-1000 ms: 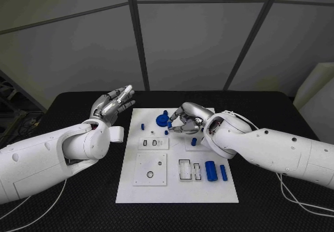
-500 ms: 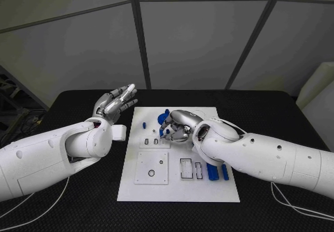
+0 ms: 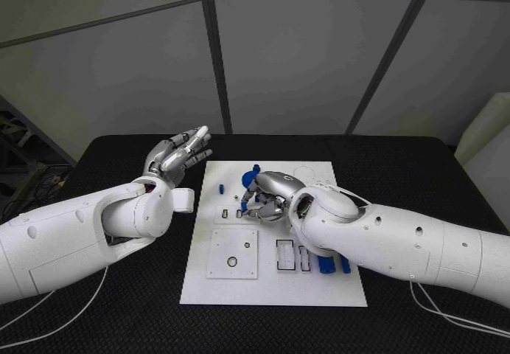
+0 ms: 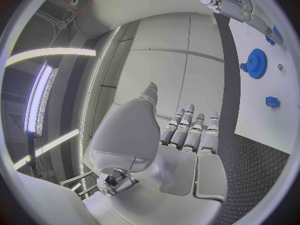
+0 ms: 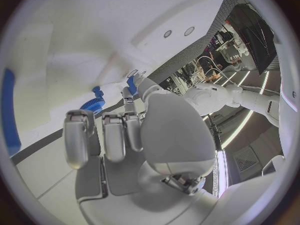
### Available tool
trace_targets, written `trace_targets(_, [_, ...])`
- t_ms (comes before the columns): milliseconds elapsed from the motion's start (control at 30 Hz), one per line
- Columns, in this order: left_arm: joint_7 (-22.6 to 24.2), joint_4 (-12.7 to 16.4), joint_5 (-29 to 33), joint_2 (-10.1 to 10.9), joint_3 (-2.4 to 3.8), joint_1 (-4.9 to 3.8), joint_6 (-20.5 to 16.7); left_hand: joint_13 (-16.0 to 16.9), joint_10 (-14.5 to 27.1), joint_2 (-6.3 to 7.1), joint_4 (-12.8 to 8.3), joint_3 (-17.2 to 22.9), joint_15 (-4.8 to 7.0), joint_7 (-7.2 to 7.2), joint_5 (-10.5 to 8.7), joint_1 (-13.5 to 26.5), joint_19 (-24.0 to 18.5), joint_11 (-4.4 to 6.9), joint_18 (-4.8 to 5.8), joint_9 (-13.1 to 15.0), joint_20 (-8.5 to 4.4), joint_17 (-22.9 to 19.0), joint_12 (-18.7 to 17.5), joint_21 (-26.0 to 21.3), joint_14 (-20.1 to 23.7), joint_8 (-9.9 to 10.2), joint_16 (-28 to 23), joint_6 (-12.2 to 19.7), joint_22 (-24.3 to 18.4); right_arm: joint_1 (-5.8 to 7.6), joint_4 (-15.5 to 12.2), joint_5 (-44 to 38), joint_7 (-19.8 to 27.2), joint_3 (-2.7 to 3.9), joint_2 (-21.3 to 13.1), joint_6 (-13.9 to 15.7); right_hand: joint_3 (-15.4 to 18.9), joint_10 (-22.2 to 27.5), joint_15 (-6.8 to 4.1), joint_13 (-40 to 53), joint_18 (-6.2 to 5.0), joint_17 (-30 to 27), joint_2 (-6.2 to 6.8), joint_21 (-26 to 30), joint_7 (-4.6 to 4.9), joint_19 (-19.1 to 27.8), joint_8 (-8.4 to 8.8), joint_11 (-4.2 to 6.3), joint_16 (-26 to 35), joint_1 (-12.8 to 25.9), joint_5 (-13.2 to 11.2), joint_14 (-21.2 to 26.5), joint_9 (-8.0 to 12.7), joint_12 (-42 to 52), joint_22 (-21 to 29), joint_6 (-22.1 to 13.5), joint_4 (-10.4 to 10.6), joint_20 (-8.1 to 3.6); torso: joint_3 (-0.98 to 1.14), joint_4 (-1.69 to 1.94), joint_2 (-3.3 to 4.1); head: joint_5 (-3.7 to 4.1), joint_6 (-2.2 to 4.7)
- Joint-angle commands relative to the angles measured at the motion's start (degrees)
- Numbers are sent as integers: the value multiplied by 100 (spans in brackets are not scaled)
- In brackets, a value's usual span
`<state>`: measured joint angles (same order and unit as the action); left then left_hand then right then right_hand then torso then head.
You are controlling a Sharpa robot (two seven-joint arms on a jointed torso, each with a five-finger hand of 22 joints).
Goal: Assemble the parts on the task board
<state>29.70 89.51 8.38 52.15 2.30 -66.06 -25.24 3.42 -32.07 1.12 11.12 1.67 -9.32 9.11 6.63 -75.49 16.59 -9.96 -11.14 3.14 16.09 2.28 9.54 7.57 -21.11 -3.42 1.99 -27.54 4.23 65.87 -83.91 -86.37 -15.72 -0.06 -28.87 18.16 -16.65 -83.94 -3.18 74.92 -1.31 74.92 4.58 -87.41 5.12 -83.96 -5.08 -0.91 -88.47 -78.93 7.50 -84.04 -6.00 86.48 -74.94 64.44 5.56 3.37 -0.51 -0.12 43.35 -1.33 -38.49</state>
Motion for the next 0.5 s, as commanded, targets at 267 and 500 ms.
trace_targets(267, [13,4,-26,0,6,-11,49,-3,5,-62,-52,-1,-1,314,18,-11,21,-12,69,-7,-9,3,8,29,-22,17,30,-10,6,-10,-11,-285,-150,-6,-8,-269,-12,-410,-52,1206,39,1208,-54,-32,-15,-375,-10,35,-19,31,28,-526,-11,4,-1100,43,-31,-55,0,-1,-3,-22,-43])
trace_targets(500, [11,2,-26,-1,6,-11,52,-3,5,-62,-52,-1,-1,314,18,-11,21,-12,69,-7,-9,3,8,29,-22,17,30,-10,6,-20,-10,-316,-173,-9,1,-341,-7,-409,-53,1204,40,1207,-50,-32,-14,-375,-5,34,-19,44,33,-526,-14,1,-1101,43,-31,-56,-1,-1,-3,-29,-58])
